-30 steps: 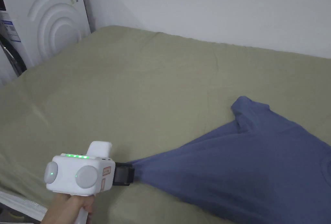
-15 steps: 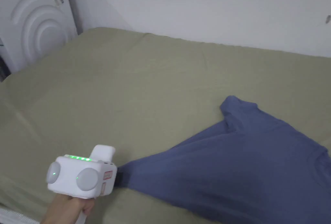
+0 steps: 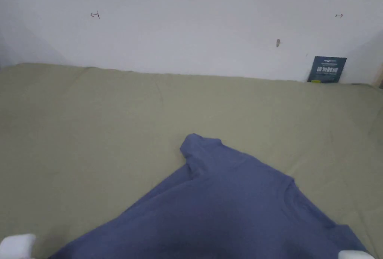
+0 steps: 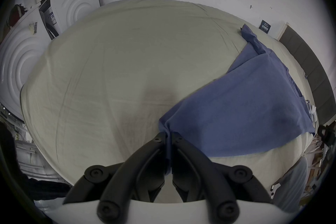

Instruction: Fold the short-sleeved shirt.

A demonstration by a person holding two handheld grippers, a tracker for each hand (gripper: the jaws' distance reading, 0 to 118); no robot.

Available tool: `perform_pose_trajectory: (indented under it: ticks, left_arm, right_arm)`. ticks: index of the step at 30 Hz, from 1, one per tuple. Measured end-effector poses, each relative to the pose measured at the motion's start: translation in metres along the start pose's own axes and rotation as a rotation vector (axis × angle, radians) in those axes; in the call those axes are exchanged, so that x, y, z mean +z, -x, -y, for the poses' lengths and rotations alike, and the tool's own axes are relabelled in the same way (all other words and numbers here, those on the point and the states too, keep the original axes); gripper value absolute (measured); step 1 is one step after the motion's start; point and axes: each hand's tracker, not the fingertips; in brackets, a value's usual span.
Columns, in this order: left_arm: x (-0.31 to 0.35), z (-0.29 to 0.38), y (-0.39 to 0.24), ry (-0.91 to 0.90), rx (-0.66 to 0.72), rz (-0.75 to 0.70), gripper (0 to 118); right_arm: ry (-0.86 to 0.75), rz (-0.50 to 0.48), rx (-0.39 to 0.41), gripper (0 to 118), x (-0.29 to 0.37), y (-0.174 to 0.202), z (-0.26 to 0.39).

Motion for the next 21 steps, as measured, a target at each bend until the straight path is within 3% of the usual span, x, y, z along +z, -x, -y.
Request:
perform_pose_trajectory:
  ticks: [4, 6, 8, 9, 11, 12, 17, 21]
  left_arm:
    - [0.009, -0.003, 0.001, -0.005, 0.008, -0.001, 4]
    - [0.007, -0.005, 0.004, -0.023, 0.022, -0.004, 4]
    - [0.002, -0.004, 0.003, 0.004, 0.015, -0.004, 4]
    - [-0.003, -0.005, 0.007, 0.016, 0.019, 0.001, 4]
    - [-0.008, -0.006, 0.012, 0.023, 0.023, 0.007, 4]
    - [-0.007, -0.006, 0.013, 0.026, 0.034, 0.017, 4]
    - [-0.008, -0.007, 0.020, 0.036, 0.047, 0.045, 4]
    - [-0.008, -0.006, 0.006, 0.036, 0.013, 0.030, 4]
  right_arm:
    - [0.004, 0.047, 0.110, 0, -0.051, -0.012, -0.054]
    - [0.011, 0.035, 0.115, 3, -0.079, -0.021, -0.084]
    - [0.020, 0.040, 0.104, 16, -0.113, -0.034, -0.116]
    - [0.030, 0.032, 0.098, 33, -0.131, -0.040, -0.133]
    - [0.042, 0.043, 0.097, 105, -0.165, -0.047, -0.162]
    - [0.061, 0.045, 0.115, 116, -0.182, -0.049, -0.177]
    - [0.133, 0.050, 0.117, 118, -0.255, -0.046, -0.233]
    - [0.167, 0.071, 0.168, 118, -0.303, -0.036, -0.255]
